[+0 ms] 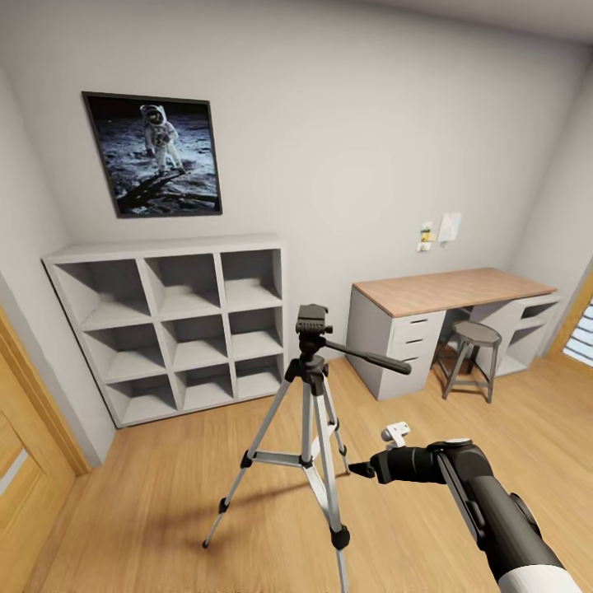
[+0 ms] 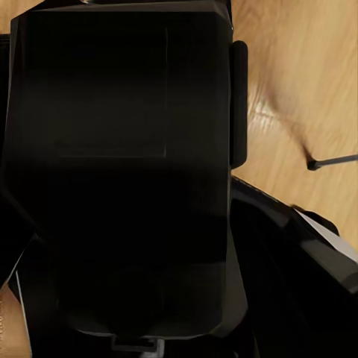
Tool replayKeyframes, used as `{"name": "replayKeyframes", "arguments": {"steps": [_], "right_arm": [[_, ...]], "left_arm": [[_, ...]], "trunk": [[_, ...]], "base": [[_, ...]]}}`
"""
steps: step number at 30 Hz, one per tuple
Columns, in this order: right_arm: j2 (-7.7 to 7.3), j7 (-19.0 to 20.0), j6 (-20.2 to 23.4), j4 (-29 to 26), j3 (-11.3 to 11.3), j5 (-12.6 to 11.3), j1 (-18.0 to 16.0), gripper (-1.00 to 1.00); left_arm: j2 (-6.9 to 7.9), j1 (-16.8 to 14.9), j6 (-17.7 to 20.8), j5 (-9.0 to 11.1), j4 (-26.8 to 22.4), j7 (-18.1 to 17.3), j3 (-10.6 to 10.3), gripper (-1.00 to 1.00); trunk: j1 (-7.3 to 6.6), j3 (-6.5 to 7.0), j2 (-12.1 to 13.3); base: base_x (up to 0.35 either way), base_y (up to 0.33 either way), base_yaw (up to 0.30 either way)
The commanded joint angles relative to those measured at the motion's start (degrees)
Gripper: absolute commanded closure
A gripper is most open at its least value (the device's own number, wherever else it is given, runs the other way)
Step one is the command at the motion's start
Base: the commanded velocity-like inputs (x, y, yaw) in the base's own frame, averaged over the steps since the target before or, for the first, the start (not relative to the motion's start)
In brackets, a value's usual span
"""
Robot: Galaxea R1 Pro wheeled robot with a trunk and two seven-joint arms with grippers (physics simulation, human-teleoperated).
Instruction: Attach the digital camera to the camera tripod in the bedroom.
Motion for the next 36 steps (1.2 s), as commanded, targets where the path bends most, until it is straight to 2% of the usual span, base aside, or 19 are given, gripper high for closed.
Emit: {"name": "replayKeyframes", "arguments": {"steps": [1, 36], "right_arm": [[-0.01, 0.49, 0.09, -0.08, 0.01, 0.59, -0.06, -1.0], [-0.1, 0.53, 0.05, -0.08, -0.04, 0.59, -0.06, -1.0]], "left_arm": [[0.01, -0.05, -0.06, 0.47, 0.03, -0.23, -0.5, 1.0], [0.01, -0.05, -0.07, 0.46, 0.0, -0.23, -0.48, 1.0]], "trunk": [[0.03, -0.23, -0.14], [0.03, -3.47, -0.14]], "base": [[0.0, 0.0, 0.0], [0.0, 0.0, 0.0]]}}
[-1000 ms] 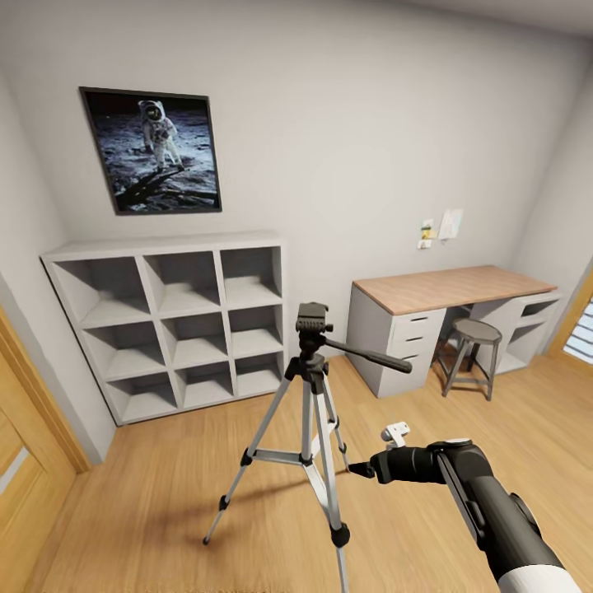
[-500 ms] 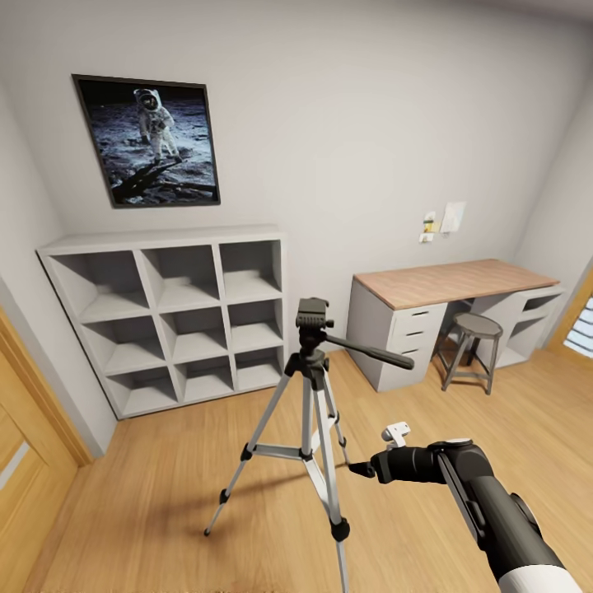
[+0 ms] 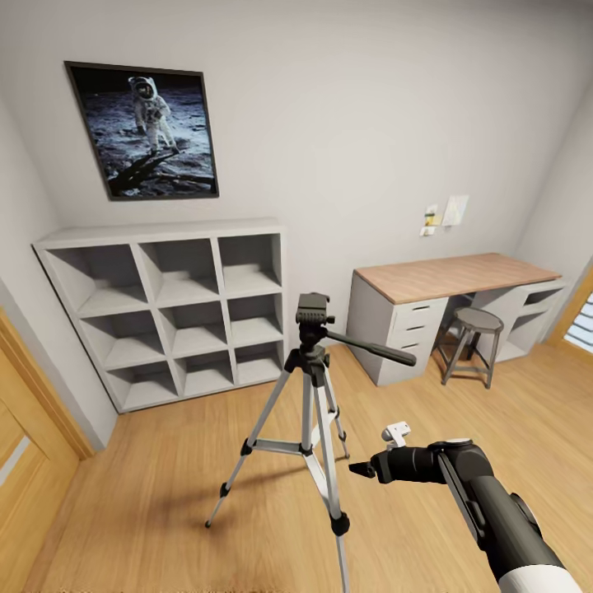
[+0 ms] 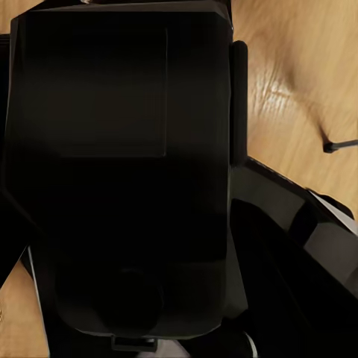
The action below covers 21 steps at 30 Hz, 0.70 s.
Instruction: Attach the digital camera to the camera tripod in the bedroom.
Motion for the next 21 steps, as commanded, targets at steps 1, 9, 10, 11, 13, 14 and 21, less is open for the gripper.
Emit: {"name": "replayKeyframes", "arguments": {"steps": [1, 9, 10, 11, 13, 14, 21], "right_arm": [[-0.01, 0.52, 0.12, -0.08, 0.01, 0.59, -0.06, -1.0], [-0.02, 0.71, 0.17, -0.61, 0.27, 0.67, -0.06, -1.0], [-0.02, 0.71, 0.18, -0.64, 0.26, 0.67, -0.06, -1.0], [-0.02, 0.71, 0.18, -0.64, 0.26, 0.67, -0.06, -1.0], [-0.02, 0.72, 0.18, -0.65, 0.25, 0.67, -0.06, -1.0], [-0.02, 0.72, 0.18, -0.66, 0.25, 0.68, -0.06, -1.0], [-0.02, 0.72, 0.18, -0.66, 0.26, 0.68, -0.06, -1.0]], "left_arm": [[0.01, -0.05, -0.06, 0.47, 0.04, -0.23, -0.49, 1.0], [0.01, -0.05, -0.04, 0.47, 0.03, -0.23, -0.44, 1.0], [0.01, -0.05, -0.02, 0.47, 0.05, -0.23, -0.44, 1.0], [0.01, -0.05, -0.03, 0.47, 0.05, -0.23, -0.44, 1.0], [0.01, -0.05, -0.05, 0.47, 0.03, -0.23, -0.45, 1.0], [0.01, -0.05, -0.05, 0.47, 0.04, -0.23, -0.45, 1.0], [0.03, -0.05, -0.08, 0.47, 0.06, -0.23, -0.44, 1.0]], "trunk": [[0.03, -0.22, -0.13], [0.03, -0.96, -0.13], [0.03, -1.05, -0.13], [0.03, -1.15, -0.13], [0.03, -1.33, -0.13], [0.03, -1.43, -0.13], [0.03, -2.07, -0.13]], "base": [[0.0, 0.0, 0.0], [0.0, 0.0, 0.0], [0.0, 0.0, 0.0], [0.0, 0.0, 0.0], [0.0, 0.0, 0.0], [0.0, 0.0, 0.0], [0.0, 0.0, 0.0]]}}
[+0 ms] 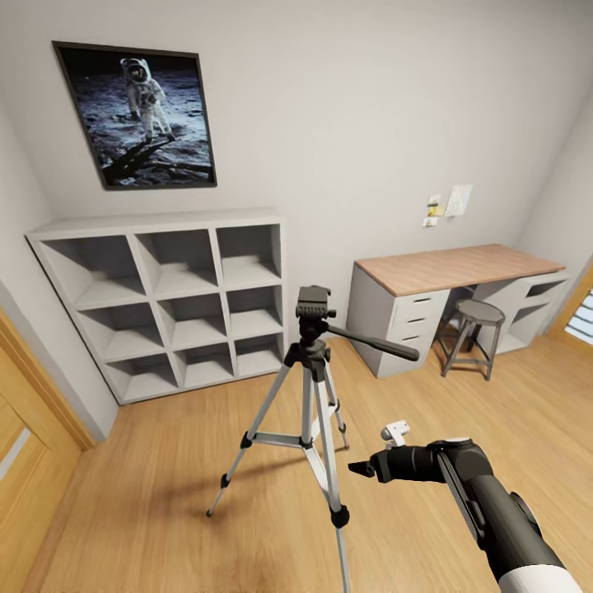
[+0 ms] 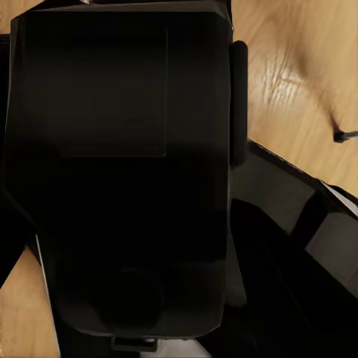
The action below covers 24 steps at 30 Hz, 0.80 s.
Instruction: Attach the digital camera to the camera tripod in the bedroom.
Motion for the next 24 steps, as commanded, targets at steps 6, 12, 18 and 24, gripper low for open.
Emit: {"name": "replayKeyframes", "arguments": {"steps": [6, 12, 18, 24], "right_arm": [[-0.02, 0.49, 0.1, -0.07, 0.11, 0.56, -0.06, -1.0], [-0.02, 0.54, 0.1, -0.07, 0.14, 0.54, -0.06, -1.0], [-0.05, 0.57, 0.14, -0.12, 0.03, 0.52, -0.06, -1.0], [-0.35, 1.32, 4.91, -3.79, 0.15, 0.5, -0.06, -1.0]], "left_arm": [[0.07, -0.05, -0.05, 0.47, 0.04, -0.23, -0.48, 1.0], [0.08, -0.05, -0.06, 0.47, 0.04, -0.23, -0.48, 1.0], [0.08, -0.05, -0.04, 0.47, 0.04, -0.23, -0.48, 1.0], [0.08, -0.05, -0.04, 0.47, 0.04, -0.23, -0.48, 1.0]], "trunk": [[0.03, -0.68, -0.13], [0.03, -1.23, -0.13], [0.03, -1.79, -0.13], [0.03, -2.34, -0.13]], "base": [[0.0, 0.0, 0.0], [0.0, 0.0, 0.0], [0.0, 0.0, 0.0], [0.0, 0.0, 0.0]]}}
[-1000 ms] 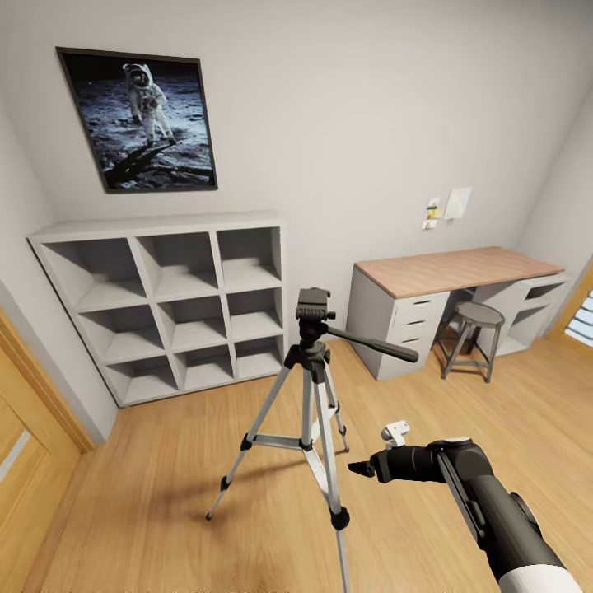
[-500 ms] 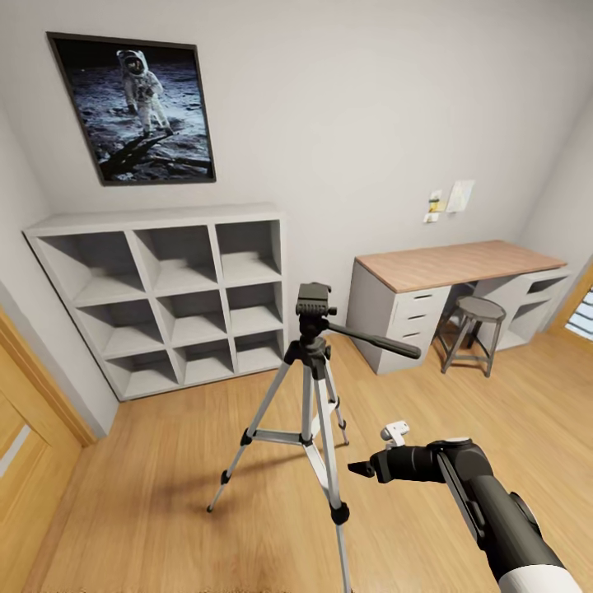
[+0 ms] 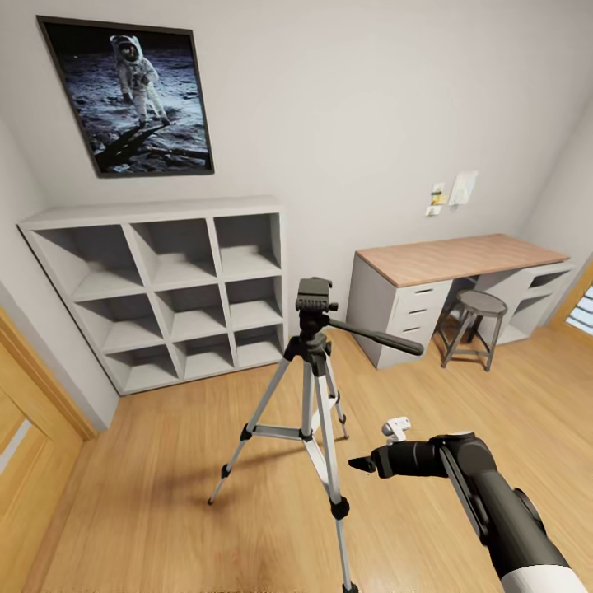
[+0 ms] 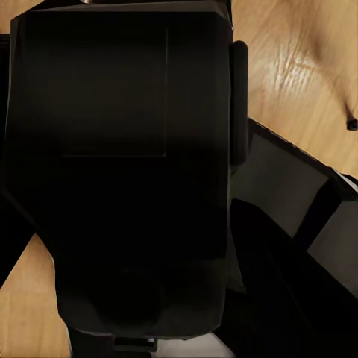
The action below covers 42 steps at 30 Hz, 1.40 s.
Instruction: Attach the digital camera to the camera tripod in the bedroom.
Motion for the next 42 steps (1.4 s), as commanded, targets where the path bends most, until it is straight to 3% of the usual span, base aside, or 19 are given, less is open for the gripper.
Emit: {"name": "replayKeyframes", "arguments": {"steps": [1, 17, 42], "right_arm": [[-0.05, 0.61, 0.62, -0.51, 0.04, 0.62, -0.05, -1.0], [-0.1, 1.02, 2.67, -2.49, 0.22, 0.66, -0.05, -1.0], [0.54, 1.26, 1.75, -1.98, 0.02, -0.18, -0.05, -1.0]], "left_arm": [[0.01, -0.04, -0.06, 0.47, 0.04, -0.23, -0.48, 1.0], [0.01, -0.04, -0.08, 0.47, 0.04, -0.23, -0.48, 1.0], [-0.16, -0.04, -0.08, 0.47, 0.04, -0.23, -0.5, 1.0]], "trunk": [[0.03, -0.21, -0.12], [0.03, -1.61, -0.12], [0.03, -1.66, -0.12]], "base": [[0.0, 0.0, 0.0], [0.0, 0.0, 0.0], [0.0, 0.0, 0.0]]}}
